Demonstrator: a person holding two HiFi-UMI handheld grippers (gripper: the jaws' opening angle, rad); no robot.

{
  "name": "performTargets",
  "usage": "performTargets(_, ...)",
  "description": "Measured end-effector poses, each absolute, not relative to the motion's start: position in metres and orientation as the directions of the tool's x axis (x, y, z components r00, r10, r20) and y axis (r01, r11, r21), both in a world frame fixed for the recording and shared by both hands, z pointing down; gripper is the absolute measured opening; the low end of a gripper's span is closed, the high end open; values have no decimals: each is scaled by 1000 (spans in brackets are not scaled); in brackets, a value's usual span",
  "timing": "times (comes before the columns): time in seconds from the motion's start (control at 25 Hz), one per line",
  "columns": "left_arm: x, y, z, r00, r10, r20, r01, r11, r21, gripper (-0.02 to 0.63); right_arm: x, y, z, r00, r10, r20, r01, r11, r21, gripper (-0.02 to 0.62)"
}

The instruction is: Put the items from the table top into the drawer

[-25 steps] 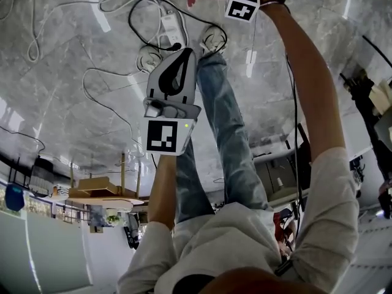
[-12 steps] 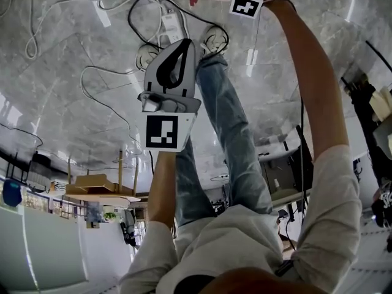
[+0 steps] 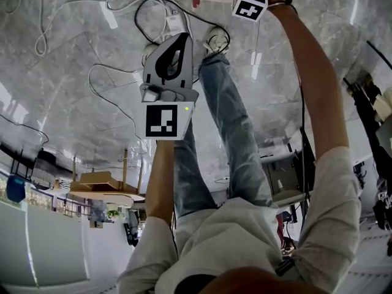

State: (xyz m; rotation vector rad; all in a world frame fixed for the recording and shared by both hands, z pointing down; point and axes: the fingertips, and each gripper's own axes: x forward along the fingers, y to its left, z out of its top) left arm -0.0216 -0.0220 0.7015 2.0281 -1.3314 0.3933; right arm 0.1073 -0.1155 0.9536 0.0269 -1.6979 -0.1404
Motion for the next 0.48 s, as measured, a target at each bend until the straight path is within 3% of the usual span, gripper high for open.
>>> performTargets(0.2,-18,-28,683,448,-701,555,-890,-291,351,15,110,-120,917,-193,-194,962,-137,976,170,35)
performTargets(0.48,-19,-21,653,471,-695,544,-882,-362,301,15,103,-99,846,-323,-280,904,-502,860,87,25)
